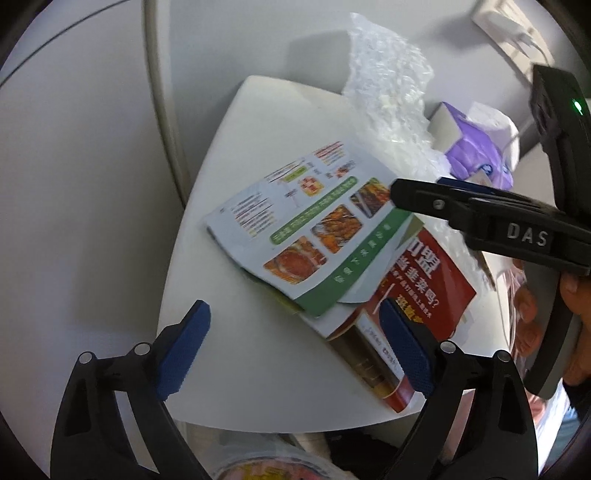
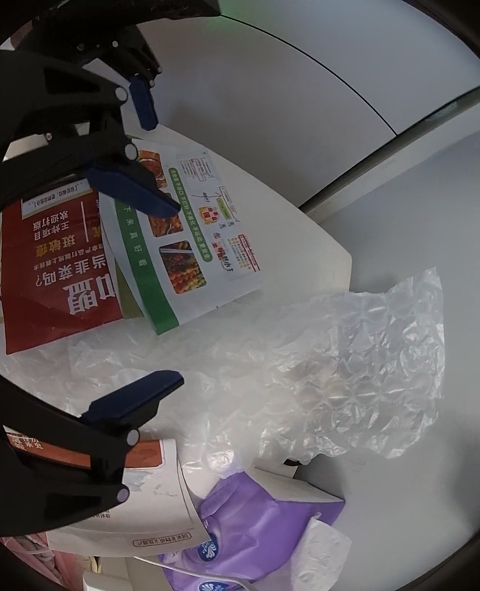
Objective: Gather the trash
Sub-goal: 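Move the left tool toward the green-edged flyer on the nightstand, then close the left gripper on the green-edged flyer's edge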
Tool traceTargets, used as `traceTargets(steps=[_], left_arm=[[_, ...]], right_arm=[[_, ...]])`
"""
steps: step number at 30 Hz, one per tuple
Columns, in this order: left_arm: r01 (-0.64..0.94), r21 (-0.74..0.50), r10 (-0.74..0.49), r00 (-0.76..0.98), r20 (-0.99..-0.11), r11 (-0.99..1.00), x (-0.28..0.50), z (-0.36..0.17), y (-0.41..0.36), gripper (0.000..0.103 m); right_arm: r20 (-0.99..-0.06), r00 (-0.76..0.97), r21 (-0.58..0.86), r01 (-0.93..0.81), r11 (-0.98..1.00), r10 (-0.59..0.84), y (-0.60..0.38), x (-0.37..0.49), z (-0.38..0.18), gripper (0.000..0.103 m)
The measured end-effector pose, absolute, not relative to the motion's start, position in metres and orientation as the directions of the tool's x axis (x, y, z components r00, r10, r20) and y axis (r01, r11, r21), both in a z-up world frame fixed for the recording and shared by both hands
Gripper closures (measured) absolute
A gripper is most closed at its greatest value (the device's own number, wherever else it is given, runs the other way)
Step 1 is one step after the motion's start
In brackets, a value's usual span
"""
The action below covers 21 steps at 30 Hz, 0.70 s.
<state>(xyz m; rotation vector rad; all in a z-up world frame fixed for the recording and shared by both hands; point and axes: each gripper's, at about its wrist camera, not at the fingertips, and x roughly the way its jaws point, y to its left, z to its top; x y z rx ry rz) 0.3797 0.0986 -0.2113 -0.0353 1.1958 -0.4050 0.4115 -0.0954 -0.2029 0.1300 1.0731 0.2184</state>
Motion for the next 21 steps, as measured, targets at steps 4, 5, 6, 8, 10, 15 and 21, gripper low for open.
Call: traceTargets(steps=[4,5,6,8,10,15,21], left_arm=[[0.216,-0.285,-0.340,0.292,-0.894,0.934,0.384,-0.215,0.106,0.013],[0.211,-0.292,-0.345,0.288,-0.893,0.933,0.385,-0.215,0.106,0.014],[0.208,-0.292,-0.344,0.291,-0.893,0.934,0.386,-0.215,0.105,0.016],[0.212,-0.289,-0.342,0.292,-0.893,0.934,0.387,-0.214,0.103,0.021],[0.213,-0.290,-0.344,0.291,-0.893,0.933,0.388,-0.213,0.102,0.031],[0.198,-0.324,-0.370,0.281,-0.885,0.925,0.391,-0.212,0.101,0.039],[0.197,-0.372,-0.417,0.291,-0.861,0.907,0.391,-0.206,0.100,0.044]], right_arm=[[-0.857,0.457,0.211,-0.110,0.971,0.238,-0.103,0.414,-0.208,0.022],[-0.858,0.455,0.211,-0.109,0.971,0.238,-0.103,0.415,-0.209,0.022],[-0.859,0.452,0.213,-0.109,0.971,0.239,-0.104,0.415,-0.211,0.022],[-0.859,0.449,0.216,-0.114,0.970,0.244,-0.109,0.419,-0.213,0.025],[-0.859,0.447,0.223,-0.116,0.968,0.252,-0.109,0.418,-0.214,0.028],[-0.858,0.444,0.228,-0.122,0.966,0.258,-0.106,0.416,-0.217,0.040],[-0.864,0.424,0.241,-0.124,0.963,0.271,-0.100,0.416,-0.222,0.049]])
